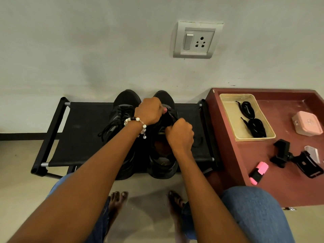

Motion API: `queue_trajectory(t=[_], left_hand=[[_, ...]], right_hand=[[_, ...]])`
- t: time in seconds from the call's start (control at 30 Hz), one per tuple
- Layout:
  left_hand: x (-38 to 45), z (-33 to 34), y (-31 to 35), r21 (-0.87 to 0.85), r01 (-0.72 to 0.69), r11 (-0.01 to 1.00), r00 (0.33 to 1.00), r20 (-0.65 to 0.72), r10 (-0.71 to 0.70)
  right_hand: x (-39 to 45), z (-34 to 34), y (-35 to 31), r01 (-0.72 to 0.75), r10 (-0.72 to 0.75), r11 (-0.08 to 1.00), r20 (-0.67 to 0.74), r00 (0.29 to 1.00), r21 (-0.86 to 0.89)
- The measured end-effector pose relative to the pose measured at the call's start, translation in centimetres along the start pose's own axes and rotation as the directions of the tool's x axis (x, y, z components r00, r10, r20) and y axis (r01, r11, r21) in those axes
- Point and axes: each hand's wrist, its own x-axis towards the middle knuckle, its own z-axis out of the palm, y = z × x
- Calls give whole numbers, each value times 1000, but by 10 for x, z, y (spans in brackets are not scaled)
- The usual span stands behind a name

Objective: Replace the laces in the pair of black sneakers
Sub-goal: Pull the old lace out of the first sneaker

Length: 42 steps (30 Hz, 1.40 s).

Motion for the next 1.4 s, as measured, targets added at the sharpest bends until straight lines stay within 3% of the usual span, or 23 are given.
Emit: queue_trajectory(t=[0.1, 0.17, 0.2, 0.27, 0.33, 0.4, 0.43, 0.47, 0.5, 0.53, 0.57, 0.6, 0.63, 0.73, 0.87, 0.93, 1.03, 1.13, 1.2, 1.27, 1.33, 1.4], left_hand=[[-6, -9, 1, -253, 56, 966, 998, 25, -52], [-9, -19, 3, -519, 114, 847, 993, 25, -118], [-10, -24, 5, -678, 140, 722, 987, 33, -160], [-13, -38, 7, -936, 105, 337, 980, 39, -195], [-13, -50, 7, -1000, -9, -1, 981, -9, -192], [-14, -54, 9, -988, -69, -139, 980, -41, -192], [-14, -52, 8, -989, -65, -130, 979, -38, -198], [-14, -48, 8, -998, -53, -42, 980, -44, -196], [-15, -44, 8, -986, -46, 161, 979, -77, -189], [-15, -39, 7, -897, -53, 440, 978, -136, -161], [-14, -34, 6, -711, -85, 698, 974, -208, -94], [-13, -28, 4, -490, -129, 862, 969, -247, 5], [-13, -21, 3, -290, -155, 944, 970, -228, 90], [-12, -1, 2, 81, -121, 989, 984, -119, 130], [-16, 16, 12, 342, -42, 939, 963, -238, 130], [-16, 18, 16, 387, -49, 921, 952, -262, 160], [-6, 14, 6, 261, -53, 964, 963, -242, 118], [-2, -2, -2, -235, 3, 972, 983, -175, -45], [-6, -17, -1, -567, 84, 820, 982, -94, -165], [-12, -31, 1, -850, 62, 523, 982, -43, -186], [-16, -41, 4, -982, 0, 188, 985, -33, -172], [-15, -45, 5, -995, -33, -97, 976, -11, -217]], right_hand=[[0, 0, -1, -9, 9, 1000, -5, 1000, 10], [0, 0, -1, -19, 19, 1000, -11, 1000, 20], [0, 0, -1, -21, 22, 1000, -10, 1000, 20], [0, 0, 0, -22, 22, 1000, -8, 1000, 19], [0, 0, 0, -16, 16, 1000, -6, 1000, 18], [-1, 0, 0, -15, 15, 1000, -5, 1000, 16], [-1, 0, 0, -18, 18, 1000, -2, 1000, 16], [0, 0, 0, -22, 22, 1000, 1, 1000, 16], [0, 0, 0, -26, 26, 1000, 2, 1000, 16], [0, 0, 0, -29, 29, 999, 4, 1000, 14], [0, 0, 0, -30, 30, 999, 4, 1000, 13], [0, 0, -1, -29, 29, 1000, 5, 1000, 11], [0, 0, -1, -25, 25, 1000, 7, 1000, 7], [-1, 1, -1, -19, 19, 1000, 13, 1000, -7], [-1, 0, -3, -29, 30, 999, 19, 999, -17], [-2, -1, -3, -32, 32, 999, 18, 999, -16], [-2, -1, -3, -28, 29, 1000, 20, 999, -13], [-2, -1, -2, -24, 24, 1000, 17, 1000, 9], [-3, -2, -2, -32, 32, 999, 16, 999, 9], [-2, -2, -3, -39, 39, 999, 18, 999, 8], [-3, -2, -4, -37, 37, 999, 20, 999, 13], [-3, -3, -4, -33, 33, 999, 22, 999, 13]])
